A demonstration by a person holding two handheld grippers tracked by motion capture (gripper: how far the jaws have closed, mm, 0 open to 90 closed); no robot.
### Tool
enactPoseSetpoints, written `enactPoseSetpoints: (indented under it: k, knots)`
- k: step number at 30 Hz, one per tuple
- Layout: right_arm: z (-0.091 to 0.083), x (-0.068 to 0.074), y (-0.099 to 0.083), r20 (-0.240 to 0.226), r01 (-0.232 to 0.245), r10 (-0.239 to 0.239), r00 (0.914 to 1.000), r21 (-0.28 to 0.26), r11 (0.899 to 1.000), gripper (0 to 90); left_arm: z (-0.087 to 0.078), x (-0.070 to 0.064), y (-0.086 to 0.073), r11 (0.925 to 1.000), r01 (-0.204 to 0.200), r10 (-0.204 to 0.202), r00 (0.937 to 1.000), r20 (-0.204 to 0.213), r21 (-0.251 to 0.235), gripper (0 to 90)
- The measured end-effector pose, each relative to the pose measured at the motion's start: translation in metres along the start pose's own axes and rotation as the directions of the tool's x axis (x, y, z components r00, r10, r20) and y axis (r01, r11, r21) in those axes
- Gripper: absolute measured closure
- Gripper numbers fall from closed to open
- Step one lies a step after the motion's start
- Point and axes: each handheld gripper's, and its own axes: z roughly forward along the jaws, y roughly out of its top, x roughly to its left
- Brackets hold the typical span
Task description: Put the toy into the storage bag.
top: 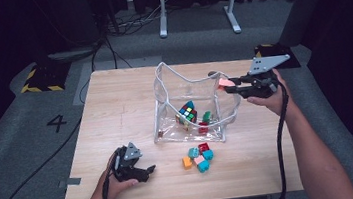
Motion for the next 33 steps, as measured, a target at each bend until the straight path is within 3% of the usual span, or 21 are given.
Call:
enactPoseSetpoints:
  k: [2, 3, 8, 12, 17, 22, 23, 24, 26, 27, 28, 29, 30, 31, 33]
  knots:
    - [0.005, 0.001, 0.002, -0.010, -0.002, 0.002, 0.9999, 0.008, 1.000, 68.6, 0.000, 0.000, 0.000, 1.0000, 0.001, -0.001, 1.0000, 0.000, -0.001, 14.2]
    - [0.016, 0.003, 0.006, -0.030, 0.019, -0.018, 0.9994, 0.032, 0.999, 68.6, 0.000, 0.000, 0.000, 1.0000, 0.000, 0.000, 1.0000, 0.000, -0.001, 14.2]
    - [0.038, 0.008, 0.014, -0.066, 0.052, -0.046, 0.9968, 0.094, 0.994, 68.6, 0.000, 0.000, 0.000, 1.0000, 0.001, -0.001, 1.0000, 0.000, -0.001, 14.2]
    - [0.049, 0.008, 0.020, -0.082, 0.068, -0.058, 0.9950, 0.128, 0.989, 68.5, 0.000, 0.000, 0.000, 1.0000, 0.001, -0.001, 1.0000, 0.000, -0.001, 14.2]
    - [0.071, 0.009, 0.027, -0.105, 0.097, -0.077, 0.9915, 0.201, 0.975, 68.5, 0.000, 0.000, 0.000, 1.0000, -0.003, 0.003, 1.0000, -0.001, 0.002, 14.2]
    - [0.082, 0.009, 0.030, -0.114, 0.112, -0.086, 0.9897, 0.247, 0.962, 68.5, 0.000, 0.000, 0.000, 1.0000, -0.003, 0.003, 1.0000, -0.001, 0.002, 14.2]
    - [0.087, 0.010, 0.031, -0.110, 0.118, -0.090, 0.9898, 0.282, 0.952, 68.5, 0.000, 0.000, 0.000, 1.0000, 0.000, 0.000, 1.0000, -0.001, -0.001, 14.2]
    - [0.087, 0.010, 0.031, -0.110, 0.118, -0.090, 0.9898, 0.282, 0.952, 68.5, 0.000, 0.000, 0.000, 1.0000, 0.000, 0.000, 1.0000, -0.001, -0.001, 14.2]
    - [0.093, 0.008, 0.031, -0.104, 0.133, -0.104, 0.9891, 0.331, 0.934, 68.5, 0.000, 0.000, 0.000, 1.0000, 0.000, 0.000, 1.0000, -0.001, -0.001, 14.2]
    - [0.093, 0.008, 0.031, -0.104, 0.133, -0.104, 0.9891, 0.331, 0.934, 68.5, 0.000, 0.000, 0.000, 1.0000, 0.000, 0.000, 1.0000, 0.000, -0.001, 14.2]
    - [0.096, 0.008, 0.031, -0.099, 0.129, -0.100, 0.9901, 0.350, 0.928, 68.5, 0.000, 0.000, 0.000, 1.0000, 0.000, 0.000, 1.0000, 0.000, -0.001, 14.2]
    - [0.098, 0.007, 0.029, -0.100, 0.130, -0.099, 0.9900, 0.381, 0.915, 68.5, 0.000, 0.000, 0.000, 1.0000, 0.000, 0.000, 1.0000, 0.000, -0.001, 14.2]
    - [0.098, 0.007, 0.029, -0.100, 0.130, -0.099, 0.9900, 0.381, 0.915, 68.5, 0.000, 0.000, 0.000, 1.0000, 0.000, 0.000, 1.0000, 0.000, -0.001, 14.2]
    - [0.101, 0.004, 0.027, -0.094, 0.141, -0.112, 0.9892, 0.414, 0.899, 68.5, 0.000, 0.000, 0.000, 1.0000, 0.000, 0.000, 1.0000, 0.000, -0.001, 14.2]
    - [0.102, 0.001, 0.024, -0.085, 0.139, -0.113, 0.9900, 0.457, 0.878, 68.5, 0.000, 0.000, 0.000, 1.0000, 0.000, 0.000, 1.0000, -0.001, -0.001, 14.2]
